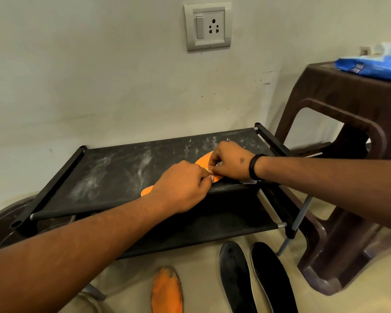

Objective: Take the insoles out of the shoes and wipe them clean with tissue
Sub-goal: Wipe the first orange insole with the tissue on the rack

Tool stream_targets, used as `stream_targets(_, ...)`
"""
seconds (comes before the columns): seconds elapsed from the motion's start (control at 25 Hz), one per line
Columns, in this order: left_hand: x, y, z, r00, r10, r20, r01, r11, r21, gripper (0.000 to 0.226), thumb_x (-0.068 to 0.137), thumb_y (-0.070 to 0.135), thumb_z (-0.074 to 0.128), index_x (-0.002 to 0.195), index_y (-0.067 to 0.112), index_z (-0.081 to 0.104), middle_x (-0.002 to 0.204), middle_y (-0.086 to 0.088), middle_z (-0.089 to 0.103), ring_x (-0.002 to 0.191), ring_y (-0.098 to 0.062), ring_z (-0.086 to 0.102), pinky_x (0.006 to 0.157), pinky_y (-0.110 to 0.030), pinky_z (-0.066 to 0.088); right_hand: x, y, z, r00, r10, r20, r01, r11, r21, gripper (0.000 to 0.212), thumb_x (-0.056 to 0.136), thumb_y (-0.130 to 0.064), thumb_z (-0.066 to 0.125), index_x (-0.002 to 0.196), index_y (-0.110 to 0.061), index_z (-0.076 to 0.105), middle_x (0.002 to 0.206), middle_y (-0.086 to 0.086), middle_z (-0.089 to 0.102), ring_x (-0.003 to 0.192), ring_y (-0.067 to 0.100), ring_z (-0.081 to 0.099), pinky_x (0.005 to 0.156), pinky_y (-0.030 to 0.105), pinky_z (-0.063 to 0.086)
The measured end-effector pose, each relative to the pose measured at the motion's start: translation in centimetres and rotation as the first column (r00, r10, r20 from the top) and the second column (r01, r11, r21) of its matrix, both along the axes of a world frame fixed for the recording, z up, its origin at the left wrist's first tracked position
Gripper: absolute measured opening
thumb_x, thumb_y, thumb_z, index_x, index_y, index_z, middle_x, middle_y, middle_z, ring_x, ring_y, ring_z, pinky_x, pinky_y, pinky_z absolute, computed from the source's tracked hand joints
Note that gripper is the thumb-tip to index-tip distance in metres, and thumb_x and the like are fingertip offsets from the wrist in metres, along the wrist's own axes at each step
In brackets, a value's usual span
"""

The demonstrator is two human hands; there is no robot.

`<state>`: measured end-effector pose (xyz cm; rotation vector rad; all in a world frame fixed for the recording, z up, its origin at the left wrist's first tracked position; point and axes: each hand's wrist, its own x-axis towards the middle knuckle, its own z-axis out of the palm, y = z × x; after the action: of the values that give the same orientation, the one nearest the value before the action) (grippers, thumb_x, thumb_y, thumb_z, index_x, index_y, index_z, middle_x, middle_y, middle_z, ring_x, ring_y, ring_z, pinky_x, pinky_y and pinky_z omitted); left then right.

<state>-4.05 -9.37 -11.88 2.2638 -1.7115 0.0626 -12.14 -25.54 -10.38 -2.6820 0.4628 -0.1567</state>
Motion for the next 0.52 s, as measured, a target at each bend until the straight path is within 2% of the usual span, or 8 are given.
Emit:
stream_targets(0.12, 0.1, -0.1, -0.1, 0.999, -0.032, -0.013, 0.032, 0.999, 0.001, 0.045, 0.103, 0.039, 0.044, 0.068, 0.018, 0.063, 0.054, 0.001, 0.05, 0.051, -0.015, 0.046, 0.055, -0.035, 0.039, -0.5, -1.4, 1.0, 0.995, 0.021, -0.099, -0.025, 0.999, -0.044, 0.009, 0.085, -0.014, 0.069, 0.084, -0.013, 0.077, 0.084, 0.0, 0.075, 0.079, 0.014, 0.068, 0.073, 0.029, 0.055)
stream_targets(0.2, 0.1, -0.1, -0.1, 0.999, -0.05, -0.019, 0.05, 0.999, -0.011, 0.048, 0.104, 0.039, 0.043, 0.069, 0.014, 0.062, 0.053, -0.001, 0.048, 0.05, -0.015, 0.044, 0.056, -0.037, 0.041, 0.1, -3.0, 1.2, 0.991, -0.081, -0.108, 0.06, 0.982, -0.178, 0.012, 0.086, -0.015, 0.065, 0.085, -0.014, 0.077, 0.086, 0.002, 0.074, 0.08, 0.018, 0.067, 0.075, 0.035, 0.058)
stream_targets(0.28, 0.1, 0.0, -0.1, 0.998, -0.067, -0.014, 0.067, 0.998, -0.009, 0.05, 0.105, 0.039, 0.042, 0.066, 0.012, 0.057, 0.052, -0.002, 0.044, 0.049, -0.016, 0.041, 0.055, -0.035, 0.036, 1.0, -3.6, 0.6, 0.981, -0.187, -0.054, 0.168, 0.954, -0.25, 0.015, 0.086, -0.014, 0.06, 0.088, -0.012, 0.076, 0.089, 0.006, 0.074, 0.081, 0.024, 0.068, 0.075, 0.04, 0.059)
stream_targets(0.36, 0.1, 0.1, 0.0, 0.998, -0.066, -0.005, 0.066, 0.998, -0.006, 0.052, 0.105, 0.041, 0.042, 0.063, 0.012, 0.054, 0.051, -0.003, 0.042, 0.048, -0.016, 0.04, 0.055, -0.035, 0.034, 1.8, -2.7, -0.3, 0.983, -0.182, -0.006, 0.178, 0.966, -0.187, 0.018, 0.085, -0.013, 0.06, 0.089, -0.006, 0.076, 0.09, 0.011, 0.075, 0.084, 0.028, 0.07, 0.077, 0.042, 0.06)
stream_targets(0.52, -0.2, 0.1, 0.3, 0.998, -0.014, 0.055, 0.013, 1.0, 0.011, 0.048, 0.102, 0.037, 0.045, 0.056, 0.024, 0.045, 0.048, 0.002, 0.04, 0.046, -0.015, 0.039, 0.053, -0.031, 0.029, 1.2, 0.3, 0.0, 0.998, 0.029, -0.057, -0.031, 0.999, -0.028, 0.014, 0.086, -0.01, 0.064, 0.087, -0.009, 0.079, 0.086, 0.003, 0.075, 0.079, 0.016, 0.068, 0.075, 0.03, 0.057)
